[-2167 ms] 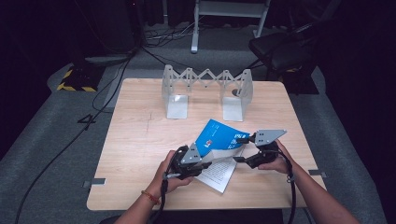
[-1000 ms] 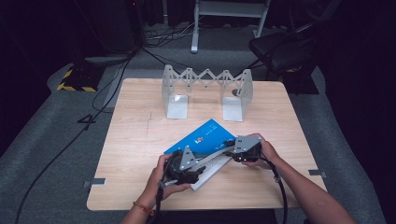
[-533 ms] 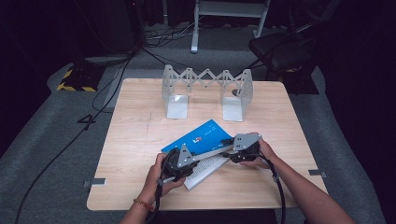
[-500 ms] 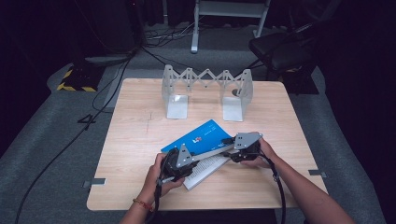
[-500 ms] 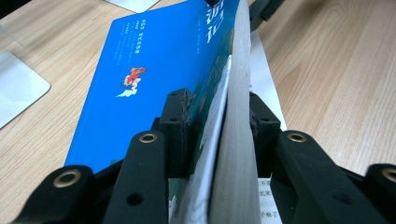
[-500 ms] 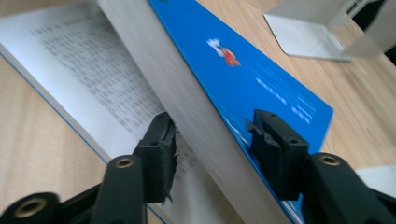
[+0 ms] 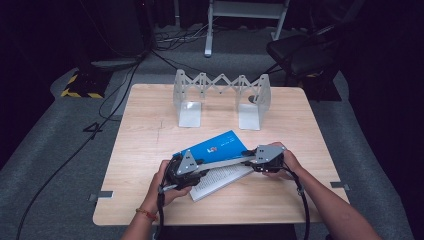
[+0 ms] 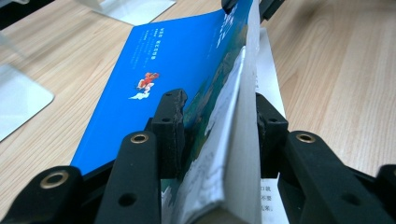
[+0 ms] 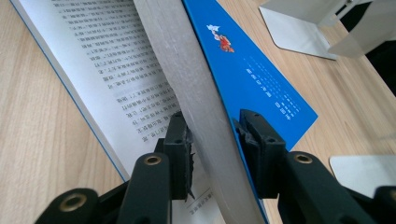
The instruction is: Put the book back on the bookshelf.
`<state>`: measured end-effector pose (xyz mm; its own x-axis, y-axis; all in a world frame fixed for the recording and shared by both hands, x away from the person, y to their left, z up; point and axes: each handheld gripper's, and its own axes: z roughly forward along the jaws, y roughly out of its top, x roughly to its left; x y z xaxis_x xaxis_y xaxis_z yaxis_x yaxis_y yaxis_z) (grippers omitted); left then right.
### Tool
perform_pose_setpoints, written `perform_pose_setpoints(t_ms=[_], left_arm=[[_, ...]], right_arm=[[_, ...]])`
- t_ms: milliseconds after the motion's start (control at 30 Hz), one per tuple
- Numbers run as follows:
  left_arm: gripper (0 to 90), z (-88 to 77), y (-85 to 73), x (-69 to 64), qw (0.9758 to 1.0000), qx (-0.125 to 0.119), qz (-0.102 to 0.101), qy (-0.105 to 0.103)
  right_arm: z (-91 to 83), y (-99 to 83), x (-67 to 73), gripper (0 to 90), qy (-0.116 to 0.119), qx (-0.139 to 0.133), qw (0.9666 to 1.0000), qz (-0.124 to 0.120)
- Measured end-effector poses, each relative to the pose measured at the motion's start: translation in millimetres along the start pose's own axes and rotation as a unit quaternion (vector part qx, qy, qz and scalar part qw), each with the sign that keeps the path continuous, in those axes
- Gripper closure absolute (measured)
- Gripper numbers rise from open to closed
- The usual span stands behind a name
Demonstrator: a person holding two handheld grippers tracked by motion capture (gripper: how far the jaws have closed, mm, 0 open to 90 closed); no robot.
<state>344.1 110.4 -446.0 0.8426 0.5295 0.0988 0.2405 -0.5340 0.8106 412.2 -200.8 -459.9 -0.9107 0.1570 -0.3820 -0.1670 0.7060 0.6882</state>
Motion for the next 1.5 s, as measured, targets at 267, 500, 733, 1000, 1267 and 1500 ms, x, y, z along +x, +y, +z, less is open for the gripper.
perform_pose_setpoints(t_ms=[267, 500, 733, 1000, 1267, 1500], left_arm=[[59.2, 25.3, 23.0, 7.8, 0.9992, -0.010, 0.015, -0.036], [36.4, 32.4, 32.1, -6.7, 0.9998, 0.010, 0.011, -0.011], [40.9, 36.8, 42.2, -25.3, 0.9989, 0.032, 0.030, 0.018], [66.1, 37.4, 33.1, -20.0, 0.9978, 0.038, 0.053, -0.013], [67.7, 36.3, 24.7, -10.3, 0.9986, 0.024, 0.033, -0.034], [51.8, 29.7, 24.1, -1.2, 0.9988, 0.035, -0.003, -0.033]], right_arm=[[-30.4, -16.9, 3.4, 67.3, -0.028, 0.019, 0.9988, 0.035], [-39.2, -22.0, 5.7, 67.3, -0.039, 0.030, 0.9979, 0.041], [-37.4, -15.6, 8.1, 66.8, -0.040, 0.057, 0.9973, 0.023], [-36.5, -17.1, 4.1, 61.3, -0.033, 0.045, 0.9980, 0.032], [-35.5, -46.4, -15.4, 54.4, 0.023, -0.038, 0.9942, 0.097], [-35.4, -35.4, -8.2, 63.8, 0.018, -0.031, 0.9969, 0.069]])
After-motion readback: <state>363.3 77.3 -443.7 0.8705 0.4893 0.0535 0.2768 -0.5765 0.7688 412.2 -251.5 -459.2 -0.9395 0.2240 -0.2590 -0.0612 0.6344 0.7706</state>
